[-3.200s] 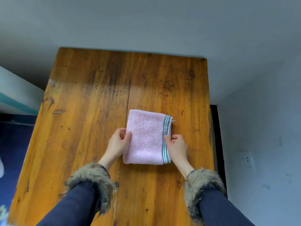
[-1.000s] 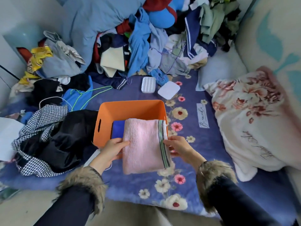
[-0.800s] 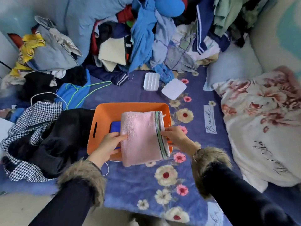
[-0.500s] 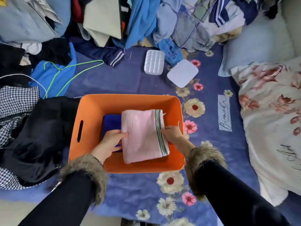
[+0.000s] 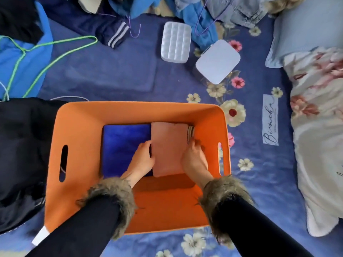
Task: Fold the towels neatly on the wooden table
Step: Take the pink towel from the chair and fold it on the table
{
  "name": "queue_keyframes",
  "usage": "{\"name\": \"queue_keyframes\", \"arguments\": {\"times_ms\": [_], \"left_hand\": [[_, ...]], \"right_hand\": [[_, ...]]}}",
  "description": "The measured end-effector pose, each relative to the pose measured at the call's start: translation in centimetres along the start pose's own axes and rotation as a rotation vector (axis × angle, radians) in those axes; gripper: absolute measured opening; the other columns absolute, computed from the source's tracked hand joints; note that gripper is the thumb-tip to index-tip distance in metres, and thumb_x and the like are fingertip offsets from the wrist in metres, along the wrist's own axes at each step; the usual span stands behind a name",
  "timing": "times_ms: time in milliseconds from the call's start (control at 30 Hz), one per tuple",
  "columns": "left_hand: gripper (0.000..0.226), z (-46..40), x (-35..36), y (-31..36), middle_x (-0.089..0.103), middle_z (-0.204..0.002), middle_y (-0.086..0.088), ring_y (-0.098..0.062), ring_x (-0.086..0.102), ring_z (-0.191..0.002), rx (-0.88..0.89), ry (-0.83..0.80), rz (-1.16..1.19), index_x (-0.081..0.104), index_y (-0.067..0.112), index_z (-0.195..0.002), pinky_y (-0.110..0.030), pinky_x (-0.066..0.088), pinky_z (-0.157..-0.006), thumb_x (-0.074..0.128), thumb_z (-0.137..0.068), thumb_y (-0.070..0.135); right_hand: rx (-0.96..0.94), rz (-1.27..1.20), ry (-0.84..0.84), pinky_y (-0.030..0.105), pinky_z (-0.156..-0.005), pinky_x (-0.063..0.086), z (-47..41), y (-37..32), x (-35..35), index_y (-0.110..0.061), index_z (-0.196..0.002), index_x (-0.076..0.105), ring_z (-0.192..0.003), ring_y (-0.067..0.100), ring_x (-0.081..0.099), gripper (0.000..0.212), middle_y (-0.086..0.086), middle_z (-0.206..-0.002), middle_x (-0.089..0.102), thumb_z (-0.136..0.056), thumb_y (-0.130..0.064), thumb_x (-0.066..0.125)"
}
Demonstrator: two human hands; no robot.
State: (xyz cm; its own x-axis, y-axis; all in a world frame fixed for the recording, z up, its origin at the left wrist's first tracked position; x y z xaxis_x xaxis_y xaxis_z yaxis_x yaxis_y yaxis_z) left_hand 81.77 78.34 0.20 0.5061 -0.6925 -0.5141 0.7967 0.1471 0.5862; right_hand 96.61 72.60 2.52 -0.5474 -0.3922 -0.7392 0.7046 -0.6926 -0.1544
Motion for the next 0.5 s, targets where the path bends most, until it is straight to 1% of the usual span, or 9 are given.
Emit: {"name": "queue_keyframes", "arguments": {"times_ms": [33, 100, 167, 233, 267, 333, 367, 433, 500], "left_hand": [[0.058, 0.3, 0.3, -0.1, 0.034, -0.145, -0.007, -0.024, 0.037, -0.131, 0.114, -0.006, -0.188, 0.030, 0.013, -0.143, -0.036, 0.041, -0.101, 0.054, -0.090, 0.012], [0.074, 0.8, 1.0, -0.3, 0.010, -0.155, -0.007, -0.025, 0.012, -0.143, 0.299, -0.029, -0.476, 0.015, 0.016, -0.148, -0.039, 0.029, -0.111, 0.058, -0.088, 0.016], [0.093, 0.5, 1.7, -0.3, -0.018, -0.155, -0.006, -0.025, -0.015, -0.143, 0.363, -0.062, -0.621, -0.006, 0.021, -0.149, -0.042, 0.005, -0.117, 0.062, -0.085, 0.027], [0.109, -0.7, 2.2, -0.5, -0.036, -0.144, -0.007, -0.023, -0.032, -0.134, 0.361, -0.089, -0.695, -0.025, 0.021, -0.140, -0.042, -0.011, -0.113, 0.066, -0.081, 0.037], [0.114, -1.4, 2.4, -0.7, -0.040, -0.140, -0.008, -0.022, -0.035, -0.131, 0.351, -0.099, -0.727, -0.029, 0.020, -0.136, -0.041, -0.014, -0.111, 0.067, -0.079, 0.042], [0.119, -2.7, 2.7, -1.1, -0.042, -0.137, -0.009, -0.021, -0.036, -0.128, 0.340, -0.113, -0.805, -0.033, 0.020, -0.134, -0.042, -0.017, -0.109, 0.066, -0.076, 0.050], [0.120, -3.2, 2.9, -1.3, -0.042, -0.137, -0.010, -0.021, -0.035, -0.128, 0.343, -0.117, -0.842, -0.034, 0.021, -0.133, -0.043, -0.018, -0.108, 0.065, -0.075, 0.053], [0.120, -3.8, 3.1, -1.5, -0.042, -0.137, -0.010, -0.020, -0.035, -0.129, 0.350, -0.117, -0.879, -0.035, 0.023, -0.133, -0.045, -0.018, -0.108, 0.063, -0.074, 0.058], [0.120, -3.7, 3.1, -1.4, -0.042, -0.138, -0.009, -0.019, -0.034, -0.130, 0.335, -0.127, -0.895, -0.035, 0.024, -0.133, -0.048, -0.016, -0.109, 0.062, -0.073, 0.061]], "right_hand": [[-0.050, 0.131, -0.017, 0.042, -0.112, 0.023, -0.1, 0.1, 1.0, -0.003, -0.144, 0.022, -0.137, 0.034, 0.021, 0.053, 0.020, -0.149, 0.018, -0.094, -0.014, 0.038], [-0.116, 0.232, -0.046, 0.044, -0.117, 0.010, 0.0, 0.1, 2.3, -0.006, -0.148, 0.007, -0.143, 0.033, 0.006, 0.061, 0.017, -0.155, 0.003, -0.095, -0.014, 0.035], [-0.232, 0.229, 0.038, 0.048, -0.117, 0.011, -0.1, -0.2, 2.7, -0.004, -0.148, 0.011, -0.143, 0.037, 0.006, 0.062, 0.020, -0.156, 0.004, -0.091, -0.013, 0.034], [-0.309, 0.239, 0.142, 0.051, -0.115, 0.017, -0.8, -0.3, 2.6, -0.002, -0.146, 0.020, -0.142, 0.040, 0.010, 0.070, 0.023, -0.154, 0.008, -0.085, -0.016, 0.050], [-0.319, 0.274, 0.100, 0.049, -0.117, 0.012, -1.4, -0.2, 2.5, -0.005, -0.148, 0.012, -0.143, 0.038, 0.003, 0.077, 0.021, -0.155, 0.000, -0.086, -0.019, 0.054], [-0.282, 0.396, -0.056, 0.043, -0.117, -0.002, -3.0, 0.1, 2.6, -0.015, -0.149, -0.008, -0.143, 0.031, -0.014, 0.085, 0.014, -0.155, -0.018, -0.090, -0.026, 0.052], [-0.255, 0.459, -0.088, 0.042, -0.116, -0.004, -3.8, 0.2, 2.7, -0.019, -0.148, -0.013, -0.143, 0.030, -0.016, 0.090, 0.012, -0.154, -0.022, -0.089, -0.029, 0.054], [-0.227, 0.493, -0.089, 0.043, -0.116, -0.002, -5.0, 0.4, 3.1, -0.023, -0.146, -0.018, -0.143, 0.030, -0.017, 0.103, 0.009, -0.153, -0.026, -0.083, -0.034, 0.063], [-0.228, 0.486, -0.097, 0.043, -0.116, 0.002, -5.3, 0.5, 3.4, -0.023, -0.145, -0.020, -0.143, 0.031, -0.016, 0.110, 0.009, -0.153, -0.026, -0.080, -0.037, 0.066]]}}
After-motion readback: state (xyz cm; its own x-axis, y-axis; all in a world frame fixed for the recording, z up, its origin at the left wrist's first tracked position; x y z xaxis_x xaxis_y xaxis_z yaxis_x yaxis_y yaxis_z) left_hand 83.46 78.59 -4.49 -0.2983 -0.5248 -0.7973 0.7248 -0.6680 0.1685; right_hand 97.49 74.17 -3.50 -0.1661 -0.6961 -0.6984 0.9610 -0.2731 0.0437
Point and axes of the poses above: each hand's wrist, its own z-axis away from the middle knuckle, its own x-axis out of the palm, y = z × x, the point moved 2 cm from there along -z, towards the middle knuckle
